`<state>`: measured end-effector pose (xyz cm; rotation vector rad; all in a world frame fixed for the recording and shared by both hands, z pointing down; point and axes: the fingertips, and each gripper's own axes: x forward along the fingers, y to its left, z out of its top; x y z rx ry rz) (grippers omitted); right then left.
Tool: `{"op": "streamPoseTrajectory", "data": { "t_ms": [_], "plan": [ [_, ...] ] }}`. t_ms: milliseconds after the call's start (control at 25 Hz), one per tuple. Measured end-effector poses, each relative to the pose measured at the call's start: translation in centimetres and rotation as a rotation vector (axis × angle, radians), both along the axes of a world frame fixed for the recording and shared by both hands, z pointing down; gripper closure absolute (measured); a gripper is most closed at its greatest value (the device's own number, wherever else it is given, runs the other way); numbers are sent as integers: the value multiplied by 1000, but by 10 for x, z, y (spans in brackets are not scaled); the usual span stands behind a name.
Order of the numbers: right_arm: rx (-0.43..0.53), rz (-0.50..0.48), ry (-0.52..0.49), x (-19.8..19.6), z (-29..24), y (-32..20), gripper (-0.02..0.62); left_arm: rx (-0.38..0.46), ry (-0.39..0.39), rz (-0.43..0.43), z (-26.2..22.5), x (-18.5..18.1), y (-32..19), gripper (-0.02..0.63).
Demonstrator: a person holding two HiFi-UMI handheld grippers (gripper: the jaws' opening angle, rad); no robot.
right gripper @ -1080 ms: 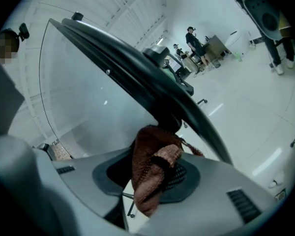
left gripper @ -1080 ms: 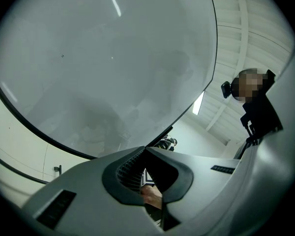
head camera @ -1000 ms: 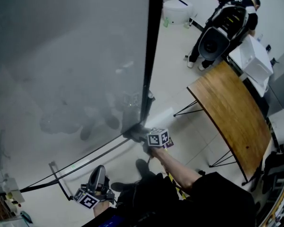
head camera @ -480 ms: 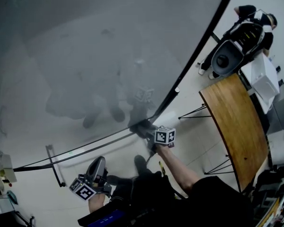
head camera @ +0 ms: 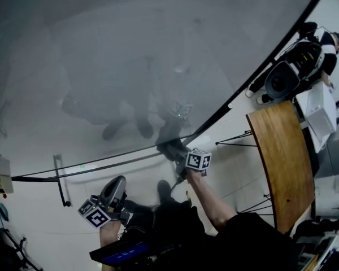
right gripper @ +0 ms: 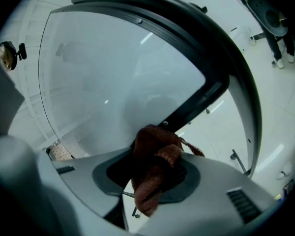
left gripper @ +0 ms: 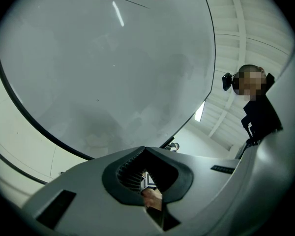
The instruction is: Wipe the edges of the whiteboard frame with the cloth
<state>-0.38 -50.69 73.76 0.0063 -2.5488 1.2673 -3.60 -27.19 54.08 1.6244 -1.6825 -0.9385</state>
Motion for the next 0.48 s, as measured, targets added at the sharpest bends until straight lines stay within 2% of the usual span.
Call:
{"op": "streamPoseTrajectory", "data": {
  "t_ms": [480],
  "plan": [
    [-20,-14,8,-2,-7,11,454,12,-10,-22,-7,5,10,615]
  ]
}}
